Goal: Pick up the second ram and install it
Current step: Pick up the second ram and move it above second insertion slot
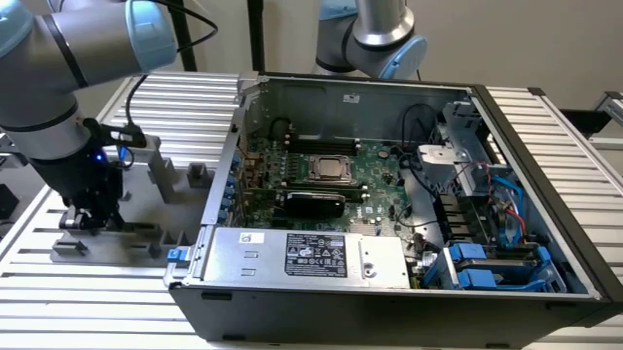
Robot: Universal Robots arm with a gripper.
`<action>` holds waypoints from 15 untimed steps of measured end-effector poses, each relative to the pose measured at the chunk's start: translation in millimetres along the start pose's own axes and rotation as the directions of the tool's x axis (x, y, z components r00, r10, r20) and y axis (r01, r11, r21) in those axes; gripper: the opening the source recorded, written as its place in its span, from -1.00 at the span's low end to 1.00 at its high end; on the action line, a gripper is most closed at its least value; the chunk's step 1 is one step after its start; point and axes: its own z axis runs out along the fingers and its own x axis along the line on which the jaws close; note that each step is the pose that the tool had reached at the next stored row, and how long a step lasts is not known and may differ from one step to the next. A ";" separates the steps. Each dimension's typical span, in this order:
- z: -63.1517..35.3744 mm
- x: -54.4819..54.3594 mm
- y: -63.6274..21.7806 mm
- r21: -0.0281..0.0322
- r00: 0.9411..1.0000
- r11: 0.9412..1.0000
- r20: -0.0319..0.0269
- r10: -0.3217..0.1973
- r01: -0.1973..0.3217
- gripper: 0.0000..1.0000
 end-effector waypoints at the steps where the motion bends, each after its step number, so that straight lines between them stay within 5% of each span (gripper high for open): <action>1: -1.9 0.0 0.0 0.000 1.000 1.000 0.000 0.000 0.000 -1.00; 15: -58.1 0.5 0.2 0.000 1.000 1.000 0.000 0.000 0.000 -1.00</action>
